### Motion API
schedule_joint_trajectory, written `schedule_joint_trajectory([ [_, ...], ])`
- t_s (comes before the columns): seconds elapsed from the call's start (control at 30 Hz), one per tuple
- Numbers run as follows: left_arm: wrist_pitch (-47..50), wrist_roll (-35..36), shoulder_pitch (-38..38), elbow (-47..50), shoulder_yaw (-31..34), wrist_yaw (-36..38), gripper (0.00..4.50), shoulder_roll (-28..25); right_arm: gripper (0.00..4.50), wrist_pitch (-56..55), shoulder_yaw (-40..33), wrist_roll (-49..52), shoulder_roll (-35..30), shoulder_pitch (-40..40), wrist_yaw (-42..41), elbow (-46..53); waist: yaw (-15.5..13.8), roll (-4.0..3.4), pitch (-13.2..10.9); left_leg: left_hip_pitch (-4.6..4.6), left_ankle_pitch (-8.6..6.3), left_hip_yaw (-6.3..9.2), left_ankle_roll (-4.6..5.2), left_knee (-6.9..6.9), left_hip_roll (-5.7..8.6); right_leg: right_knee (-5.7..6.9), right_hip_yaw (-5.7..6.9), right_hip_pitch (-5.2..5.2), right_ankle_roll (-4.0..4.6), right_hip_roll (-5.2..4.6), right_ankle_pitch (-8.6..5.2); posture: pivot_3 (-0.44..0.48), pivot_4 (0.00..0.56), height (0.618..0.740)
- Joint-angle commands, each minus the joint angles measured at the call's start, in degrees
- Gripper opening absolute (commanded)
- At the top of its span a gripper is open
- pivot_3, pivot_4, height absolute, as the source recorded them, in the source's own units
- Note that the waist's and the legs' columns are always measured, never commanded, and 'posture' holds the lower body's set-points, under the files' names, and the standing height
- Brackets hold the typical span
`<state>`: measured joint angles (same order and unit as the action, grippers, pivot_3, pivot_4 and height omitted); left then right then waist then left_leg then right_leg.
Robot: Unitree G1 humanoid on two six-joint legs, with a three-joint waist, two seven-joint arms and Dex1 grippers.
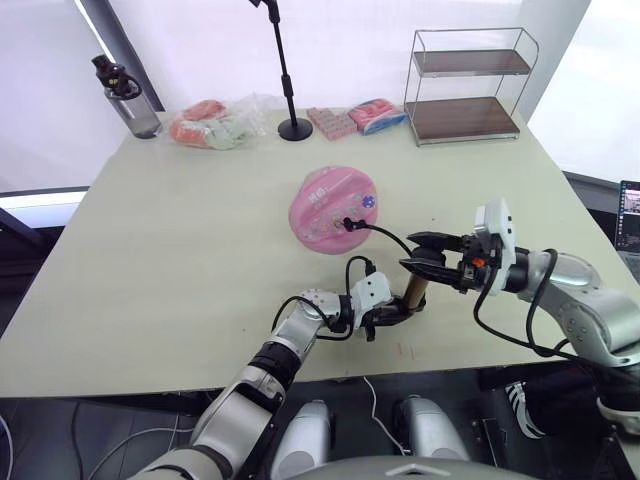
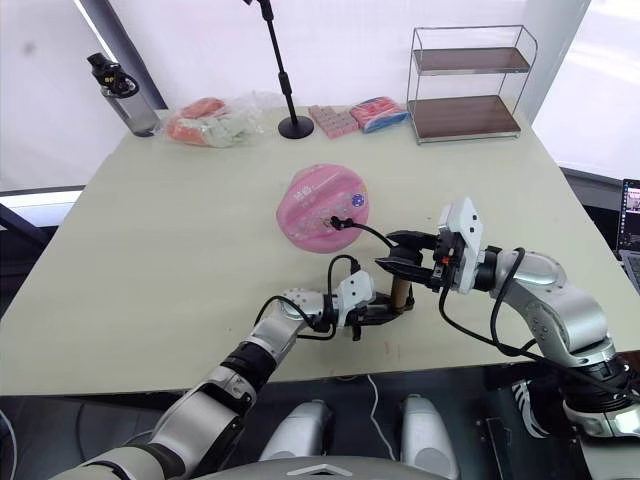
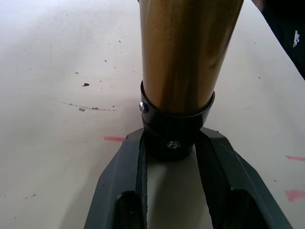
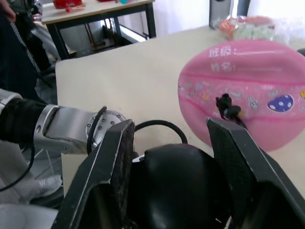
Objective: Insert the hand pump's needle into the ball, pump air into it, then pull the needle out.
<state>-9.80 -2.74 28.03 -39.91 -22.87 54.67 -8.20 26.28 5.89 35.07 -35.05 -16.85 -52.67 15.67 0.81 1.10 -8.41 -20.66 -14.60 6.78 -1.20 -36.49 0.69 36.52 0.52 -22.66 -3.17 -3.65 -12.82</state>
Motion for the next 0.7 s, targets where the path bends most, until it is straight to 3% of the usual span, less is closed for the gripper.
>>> schedule_joint_trajectory([
  [0.03, 2.97, -2.62, -2.69, -3.52, -1.92, 0.99, 1.09, -1.15, 2.01, 0.68, 4.08, -4.88, 0.03, 3.00, -0.72, -4.39, 0.01, 0.06, 0.08, 0.01, 0.00, 0.00, 0.00, 0.00, 0.00, 0.00, 0.00, 0.00, 0.00, 0.00, 0.00, 0.000, 0.150, 0.731],
  [0.7, 2.87, -2.92, -2.37, -3.87, -1.63, 1.34, 1.09, -1.09, 2.01, -3.12, 6.42, -9.06, 3.44, 7.86, -0.65, -11.70, 0.11, 0.54, 1.25, 0.29, -0.02, 0.03, -0.01, 0.13, -0.17, -0.01, 0.02, 0.22, 0.22, 0.11, -0.15, 0.000, 0.150, 0.731],
])
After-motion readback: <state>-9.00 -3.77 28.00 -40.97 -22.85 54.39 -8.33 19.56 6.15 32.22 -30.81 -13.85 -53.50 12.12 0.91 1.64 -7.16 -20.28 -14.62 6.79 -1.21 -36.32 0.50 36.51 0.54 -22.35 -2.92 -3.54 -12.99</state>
